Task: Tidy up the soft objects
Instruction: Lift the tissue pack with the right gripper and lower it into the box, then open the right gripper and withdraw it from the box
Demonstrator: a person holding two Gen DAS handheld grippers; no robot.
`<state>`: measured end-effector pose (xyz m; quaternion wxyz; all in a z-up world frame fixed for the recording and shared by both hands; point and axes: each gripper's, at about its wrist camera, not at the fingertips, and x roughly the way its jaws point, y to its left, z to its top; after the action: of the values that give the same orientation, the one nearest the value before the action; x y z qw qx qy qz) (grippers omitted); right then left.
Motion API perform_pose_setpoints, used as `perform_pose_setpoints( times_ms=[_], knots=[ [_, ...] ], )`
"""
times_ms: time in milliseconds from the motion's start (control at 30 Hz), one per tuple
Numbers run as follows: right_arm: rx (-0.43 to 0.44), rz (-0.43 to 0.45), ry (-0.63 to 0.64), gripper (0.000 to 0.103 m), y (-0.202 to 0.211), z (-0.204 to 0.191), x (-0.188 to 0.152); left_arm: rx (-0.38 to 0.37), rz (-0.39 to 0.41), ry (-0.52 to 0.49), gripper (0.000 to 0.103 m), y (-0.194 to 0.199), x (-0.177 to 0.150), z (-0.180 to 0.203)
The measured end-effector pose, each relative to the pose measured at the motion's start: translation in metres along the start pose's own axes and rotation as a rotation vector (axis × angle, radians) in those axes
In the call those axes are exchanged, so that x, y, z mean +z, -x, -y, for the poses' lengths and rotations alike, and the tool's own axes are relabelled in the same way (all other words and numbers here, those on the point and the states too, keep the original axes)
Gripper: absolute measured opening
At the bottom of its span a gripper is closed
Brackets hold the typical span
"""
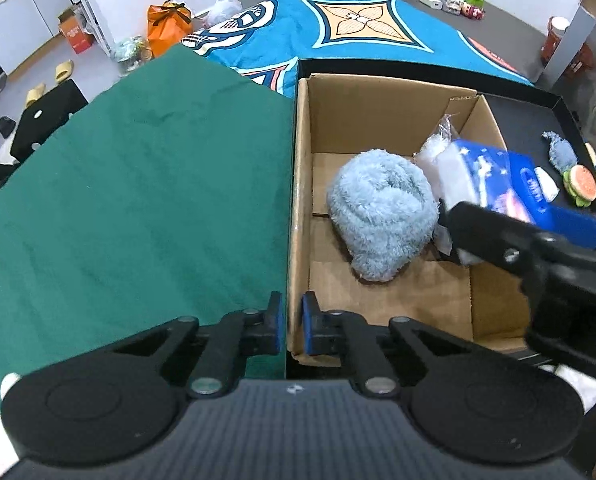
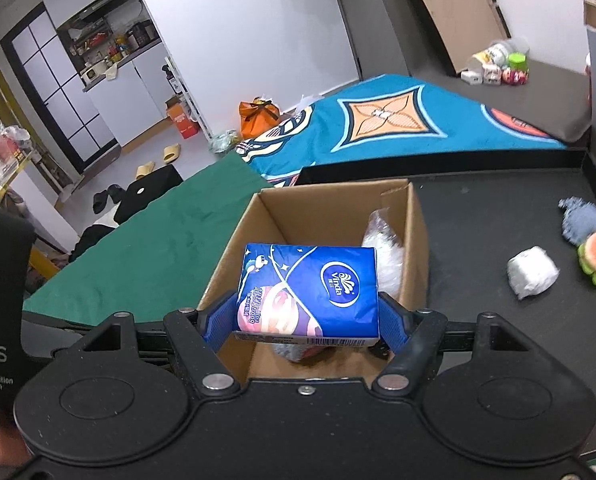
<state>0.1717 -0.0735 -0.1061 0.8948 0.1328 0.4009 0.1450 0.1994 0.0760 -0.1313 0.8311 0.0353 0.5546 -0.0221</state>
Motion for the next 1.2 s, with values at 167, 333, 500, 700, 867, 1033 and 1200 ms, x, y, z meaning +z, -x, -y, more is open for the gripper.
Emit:
perform_pose_setpoints(
  times_ms=[167,333,500,700,867,1033,1200],
  knots=[
    [0.054,-0.009,-0.064,0.076,-0.004,0.000,0.000,-0.034,0.005,0.020,0.007,0.000,0.000,-0.005],
    [0.065,-0.019,-0.070,0.084,-0.002,0.004,-0.001,-0.022,0.016,0.007,0.007,0.001,0.001,-0.001],
    [0.037,-0.012,-0.055,0.084,0.007,0.012,-0.002,-0.013,0.019,0.004,0.009,0.004,0.001,0.001],
    [0.016,0.001,-0.029,0.084,0.020,0.025,-0.002,0.043,0.030,-0.032,0.011,0.010,0.000,0.010],
    [-0.003,0.012,-0.010,0.086,0.028,0.040,-0.002,0.081,0.036,-0.045,0.015,0.014,0.000,0.014],
    [-0.025,0.026,0.004,0.086,0.037,0.059,-0.001,0.126,0.047,-0.063,0.024,0.018,0.000,0.020],
    [-0.041,0.033,0.015,0.086,0.043,0.075,0.000,0.151,0.058,-0.073,0.033,0.022,0.001,0.025]
  ],
)
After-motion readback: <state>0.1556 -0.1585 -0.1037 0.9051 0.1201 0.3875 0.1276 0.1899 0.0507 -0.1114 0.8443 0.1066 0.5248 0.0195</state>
